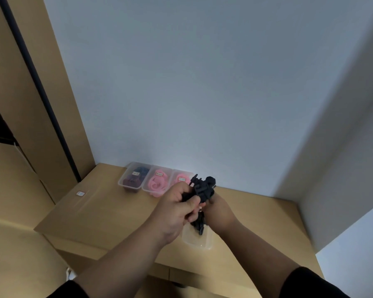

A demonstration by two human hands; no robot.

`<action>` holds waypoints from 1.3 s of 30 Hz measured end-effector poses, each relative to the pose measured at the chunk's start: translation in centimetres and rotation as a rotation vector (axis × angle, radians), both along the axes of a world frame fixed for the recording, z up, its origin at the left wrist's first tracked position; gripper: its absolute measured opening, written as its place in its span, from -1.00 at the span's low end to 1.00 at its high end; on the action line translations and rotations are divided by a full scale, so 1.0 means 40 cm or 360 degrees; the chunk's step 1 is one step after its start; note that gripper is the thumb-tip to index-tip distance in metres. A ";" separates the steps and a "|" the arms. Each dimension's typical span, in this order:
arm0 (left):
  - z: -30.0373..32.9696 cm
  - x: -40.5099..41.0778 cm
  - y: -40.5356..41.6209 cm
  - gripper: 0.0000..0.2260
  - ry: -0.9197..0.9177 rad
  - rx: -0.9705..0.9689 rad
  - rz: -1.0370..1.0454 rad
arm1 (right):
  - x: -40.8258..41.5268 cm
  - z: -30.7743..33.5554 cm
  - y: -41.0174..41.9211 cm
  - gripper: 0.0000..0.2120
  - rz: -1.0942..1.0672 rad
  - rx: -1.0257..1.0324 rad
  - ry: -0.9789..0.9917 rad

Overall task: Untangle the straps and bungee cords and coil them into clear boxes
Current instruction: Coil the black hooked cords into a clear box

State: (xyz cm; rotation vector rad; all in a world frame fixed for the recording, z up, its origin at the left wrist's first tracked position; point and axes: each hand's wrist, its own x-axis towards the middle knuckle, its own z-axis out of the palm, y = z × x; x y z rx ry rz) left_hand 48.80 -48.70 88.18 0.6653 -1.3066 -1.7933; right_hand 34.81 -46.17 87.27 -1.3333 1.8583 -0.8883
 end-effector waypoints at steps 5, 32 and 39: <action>-0.009 0.014 -0.040 -0.85 -0.0663 -0.0381 0.0309 | 0.061 0.008 0.038 -0.75 -0.0062 0.0260 -0.0542; -0.005 -0.001 0.039 -0.76 -0.0479 -0.0183 0.0162 | 0.083 0.102 0.070 -0.64 -0.0755 0.0397 -0.1816; 0.029 0.011 -0.007 -0.78 -0.0135 0.0006 0.0279 | 0.047 0.116 0.062 -0.75 -0.0146 0.0244 -0.1985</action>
